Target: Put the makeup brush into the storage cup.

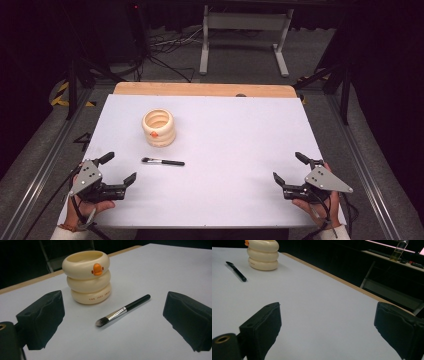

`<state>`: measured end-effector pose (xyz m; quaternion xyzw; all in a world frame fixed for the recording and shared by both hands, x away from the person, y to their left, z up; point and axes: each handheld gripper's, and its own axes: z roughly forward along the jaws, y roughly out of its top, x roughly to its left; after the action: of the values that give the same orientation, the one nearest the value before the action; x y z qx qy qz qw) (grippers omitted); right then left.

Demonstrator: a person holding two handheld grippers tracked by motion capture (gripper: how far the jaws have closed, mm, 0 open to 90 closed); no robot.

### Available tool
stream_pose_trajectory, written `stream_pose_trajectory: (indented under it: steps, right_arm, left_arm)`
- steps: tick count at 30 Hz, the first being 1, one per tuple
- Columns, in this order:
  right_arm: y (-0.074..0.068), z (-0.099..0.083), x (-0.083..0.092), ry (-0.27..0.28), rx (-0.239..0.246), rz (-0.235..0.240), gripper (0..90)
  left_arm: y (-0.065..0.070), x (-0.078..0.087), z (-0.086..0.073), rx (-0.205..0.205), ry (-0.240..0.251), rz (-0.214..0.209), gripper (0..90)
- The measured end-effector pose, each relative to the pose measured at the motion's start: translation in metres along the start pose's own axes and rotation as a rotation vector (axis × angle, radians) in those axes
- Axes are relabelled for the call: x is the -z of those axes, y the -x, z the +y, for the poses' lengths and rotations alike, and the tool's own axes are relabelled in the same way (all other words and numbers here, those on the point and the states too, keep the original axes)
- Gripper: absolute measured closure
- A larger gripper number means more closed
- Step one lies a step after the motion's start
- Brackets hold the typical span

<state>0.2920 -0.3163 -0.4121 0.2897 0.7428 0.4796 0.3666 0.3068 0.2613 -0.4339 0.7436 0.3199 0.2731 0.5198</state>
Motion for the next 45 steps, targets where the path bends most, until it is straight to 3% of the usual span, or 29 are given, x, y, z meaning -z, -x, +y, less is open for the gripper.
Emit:
stream_pose_trajectory:
  steps: [6, 10, 11, 12, 16, 17, 18, 19, 20, 23, 28, 31, 32, 36, 38, 41, 45]
  right_arm:
    - [-0.003, 0.001, -0.005, -0.027, 0.011, 0.008, 8.2]
    - [-0.006, 0.001, -0.011, -0.049, 0.028, 0.017, 8.5]
    - [-0.008, 0.0, -0.012, -0.057, 0.031, 0.025, 8.8]
    - [-0.008, 0.0, -0.012, -0.057, 0.031, 0.025, 8.8]
    - [-0.008, -0.001, -0.013, -0.074, 0.036, 0.025, 9.0]
    - [-0.008, -0.001, -0.013, -0.074, 0.036, 0.025, 9.0]
    - [-0.008, -0.002, -0.014, -0.084, 0.034, 0.026, 9.0]
    - [-0.008, -0.002, -0.014, -0.089, 0.035, 0.028, 9.1]
    - [-0.008, -0.002, -0.014, -0.089, 0.035, 0.028, 9.1]
    - [-0.008, -0.003, -0.015, -0.098, 0.038, 0.031, 9.3]
    - [-0.009, -0.003, -0.016, -0.108, 0.04, 0.041, 9.5]
    - [-0.01, -0.004, -0.017, -0.111, 0.043, 0.046, 9.6]
    - [-0.01, -0.004, -0.017, -0.113, 0.044, 0.046, 9.6]
    - [-0.01, -0.004, -0.017, -0.114, 0.048, 0.051, 9.8]
    - [-0.01, -0.004, -0.017, -0.116, 0.049, 0.052, 9.8]
    - [-0.01, -0.005, -0.017, -0.118, 0.047, 0.052, 9.9]
    - [-0.01, -0.005, -0.018, -0.12, 0.05, 0.054, 10.1]
  left_arm:
    - [0.001, 0.002, -0.001, -0.041, -0.046, -0.023, 5.1]
    - [0.001, 0.002, 0.004, -0.074, -0.096, -0.004, 10.5]
    - [0.001, 0.002, 0.011, -0.124, -0.13, 0.01, 11.8]
    - [0.001, 0.002, 0.011, -0.124, -0.13, 0.01, 13.1]
    - [0.0, -0.006, 0.031, -0.186, -0.173, -0.056, 15.6]
    - [0.0, -0.006, 0.031, -0.186, -0.173, -0.056, 18.4]
    - [0.002, -0.014, 0.038, -0.243, -0.23, -0.066, 20.4]
    - [0.003, -0.02, 0.04, -0.268, -0.254, -0.072, 21.3]
    - [0.003, -0.02, 0.04, -0.268, -0.254, -0.072, 23.2]
    - [0.003, -0.039, 0.047, -0.318, -0.353, -0.133, 28.2]
    - [0.006, -0.073, 0.053, -0.436, -0.559, -0.192, 34.2]
    - [0.007, -0.091, 0.057, -0.523, -0.668, -0.196, 36.4]
    - [0.006, -0.096, 0.058, -0.527, -0.687, -0.222, 37.8]
    - [0.005, -0.116, 0.058, -0.563, -0.781, -0.251, 42.2]
    - [0.003, -0.125, 0.056, -0.549, -0.799, -0.281, 45.3]
    - [0.003, -0.137, 0.053, -0.591, -0.851, -0.281, 50.8]
    - [0.002, -0.145, 0.055, -0.595, -0.874, -0.319, 54.7]
